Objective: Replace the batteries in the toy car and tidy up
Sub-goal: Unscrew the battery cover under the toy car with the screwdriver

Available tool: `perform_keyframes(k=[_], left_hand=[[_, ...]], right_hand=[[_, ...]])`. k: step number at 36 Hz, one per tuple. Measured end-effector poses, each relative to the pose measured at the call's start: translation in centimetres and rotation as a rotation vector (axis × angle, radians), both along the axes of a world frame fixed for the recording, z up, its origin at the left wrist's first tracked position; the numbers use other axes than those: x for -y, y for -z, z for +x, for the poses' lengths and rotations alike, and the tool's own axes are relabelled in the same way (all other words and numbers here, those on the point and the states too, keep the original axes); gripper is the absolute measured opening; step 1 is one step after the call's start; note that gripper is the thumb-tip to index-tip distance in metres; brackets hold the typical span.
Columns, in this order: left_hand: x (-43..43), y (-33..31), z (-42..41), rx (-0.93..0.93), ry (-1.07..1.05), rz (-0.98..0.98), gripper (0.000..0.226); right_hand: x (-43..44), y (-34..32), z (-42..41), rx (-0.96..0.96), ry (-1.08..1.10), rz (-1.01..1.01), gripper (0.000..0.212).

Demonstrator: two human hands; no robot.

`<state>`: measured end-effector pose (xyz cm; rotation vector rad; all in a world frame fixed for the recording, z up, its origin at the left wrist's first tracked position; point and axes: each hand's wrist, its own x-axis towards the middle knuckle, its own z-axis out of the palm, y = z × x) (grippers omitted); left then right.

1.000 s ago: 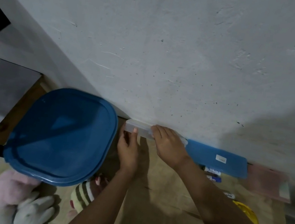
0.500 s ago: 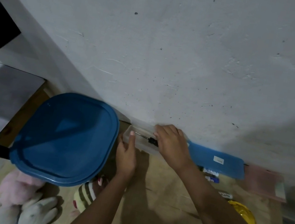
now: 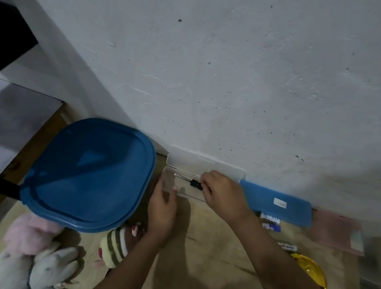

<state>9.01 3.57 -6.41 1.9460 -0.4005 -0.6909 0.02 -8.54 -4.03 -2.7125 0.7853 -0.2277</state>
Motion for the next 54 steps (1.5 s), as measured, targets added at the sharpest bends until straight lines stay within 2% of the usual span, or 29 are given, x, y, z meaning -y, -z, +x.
perform_keyframes(k=[3,9,11,14,18,22,25,27,29,31,34,37,39,42,45,50,54], left_hand=[[-0.1,0.2,0.0,0.022,0.023,0.027,0.056],[-0.3,0.8,0.1,0.061,0.082,0.111,0.057],[-0.1,0.3,0.1,0.081,0.101,0.122,0.058],[0.0,-0.2,0.3,0.114,0.133,0.108,0.059],[0.0,-0.7,0.4,0.121,0.159,0.126,0.054],[0.3,-1.5,1.0,0.197,0.187,0.231,0.039],[1.1,-2.4,0.4,0.251,0.217,0.27,0.047],[1.3,-3.7,-1.2,0.401,0.317,0.329,0.056],[1.7,-4.7,-3.5,0.469,0.405,0.283,0.059],[2.4,-5.9,-6.6,0.456,0.497,0.189,0.055],[3.2,-7.1,-12.0,0.418,0.657,0.071,0.042],[3.0,-6.8,-17.8,0.329,0.893,0.09,0.031],[2.5,-5.7,-21.3,0.297,1.023,0.184,0.041],[1.9,-4.5,-25.2,0.337,1.098,0.374,0.062],[1.5,-4.2,-27.8,0.431,1.063,0.508,0.08],[2.2,-3.5,-29.2,0.438,1.012,0.602,0.105],[2.5,-3.6,-28.7,0.418,1.021,0.597,0.113]], right_hand=[[-0.3,1.1,0.5,-0.22,0.024,0.02,0.022],[-0.8,1.8,1.5,-0.417,0.098,0.059,0.023],[-0.7,1.3,1.6,-0.431,0.109,0.066,0.023],[-0.4,0.3,1.3,-0.36,0.118,0.101,0.023],[-0.3,-2.7,-1.0,-0.153,0.18,0.155,0.017],[-0.9,-5.4,-5.8,0.082,0.345,0.23,0.013],[-1.5,-7.4,-11.3,0.191,0.509,0.283,0.01],[-2.1,-8.2,-15.4,0.227,0.624,0.284,0.008],[-2.9,-8.5,-19.6,0.293,0.742,0.291,0.006],[-3.9,-8.4,-23.4,0.326,0.82,0.32,0.008],[-5.5,-7.7,-28.0,0.259,0.906,0.394,0.011],[-7.1,-6.1,-31.1,0.26,0.982,0.491,0.02],[-8.2,-4.7,-32.2,0.208,1.001,0.536,0.024],[-9.3,-2.3,-33.2,0.168,1.033,0.55,0.03],[-10.1,-0.6,-33.5,0.101,1.006,0.568,0.013],[-10.4,0.8,-34.0,0.135,0.987,0.573,0.012],[-10.3,1.1,-34.2,0.149,0.945,0.637,0.016]])
